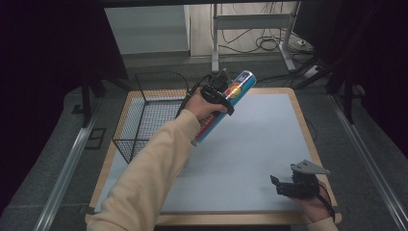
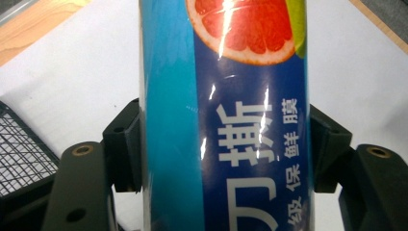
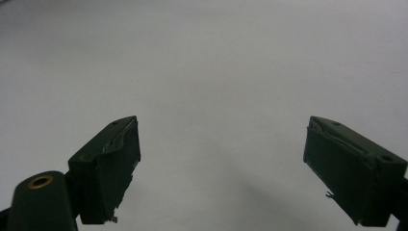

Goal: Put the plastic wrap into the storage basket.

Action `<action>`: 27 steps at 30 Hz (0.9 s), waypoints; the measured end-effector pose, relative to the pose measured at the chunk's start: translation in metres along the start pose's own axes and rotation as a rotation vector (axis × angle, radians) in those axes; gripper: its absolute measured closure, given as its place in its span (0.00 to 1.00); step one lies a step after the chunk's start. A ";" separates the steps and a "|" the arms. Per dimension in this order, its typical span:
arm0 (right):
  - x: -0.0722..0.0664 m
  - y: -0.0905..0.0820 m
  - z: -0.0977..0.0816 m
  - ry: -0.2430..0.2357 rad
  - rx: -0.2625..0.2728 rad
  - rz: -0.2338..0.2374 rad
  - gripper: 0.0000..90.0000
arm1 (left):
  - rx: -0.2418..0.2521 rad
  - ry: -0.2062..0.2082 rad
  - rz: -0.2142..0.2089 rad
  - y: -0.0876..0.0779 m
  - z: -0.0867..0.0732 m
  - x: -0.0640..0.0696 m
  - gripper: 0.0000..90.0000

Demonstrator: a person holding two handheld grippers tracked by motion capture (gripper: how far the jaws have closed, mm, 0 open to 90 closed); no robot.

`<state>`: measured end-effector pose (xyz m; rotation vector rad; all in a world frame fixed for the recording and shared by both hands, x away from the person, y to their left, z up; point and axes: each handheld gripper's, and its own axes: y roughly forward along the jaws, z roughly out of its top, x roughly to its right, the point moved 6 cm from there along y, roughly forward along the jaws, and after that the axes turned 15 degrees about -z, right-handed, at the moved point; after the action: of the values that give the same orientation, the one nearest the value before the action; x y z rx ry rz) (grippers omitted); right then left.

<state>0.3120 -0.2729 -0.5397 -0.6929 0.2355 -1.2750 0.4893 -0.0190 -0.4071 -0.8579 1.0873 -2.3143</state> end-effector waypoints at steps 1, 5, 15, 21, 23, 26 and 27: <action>0.000 0.000 0.000 0.000 0.000 0.000 0.15 | 0.000 0.000 0.000 0.000 0.000 0.000 0.35; 0.001 0.001 0.000 0.002 -0.001 0.001 0.15 | 0.008 -0.003 0.001 -0.004 0.003 -0.004 0.35; 0.002 0.001 -0.001 0.003 -0.001 -0.001 0.15 | 0.038 -0.018 0.022 -0.022 0.008 -0.022 0.35; 0.003 0.002 -0.001 0.004 -0.004 -0.004 0.15 | 0.056 -0.036 0.043 -0.032 0.007 -0.036 0.35; 0.003 0.002 -0.001 0.003 -0.004 -0.005 0.15 | 0.056 -0.039 0.052 -0.034 0.006 -0.040 0.35; 0.003 0.002 -0.001 0.003 -0.005 -0.006 0.15 | 0.057 -0.049 0.061 -0.037 0.003 -0.048 0.35; 0.004 0.002 -0.001 0.005 -0.005 -0.006 0.15 | 0.057 -0.054 0.074 -0.038 0.001 -0.053 0.35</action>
<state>0.3137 -0.2765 -0.5412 -0.6955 0.2411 -1.2821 0.5233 0.0354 -0.3950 -0.8397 1.0087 -2.2375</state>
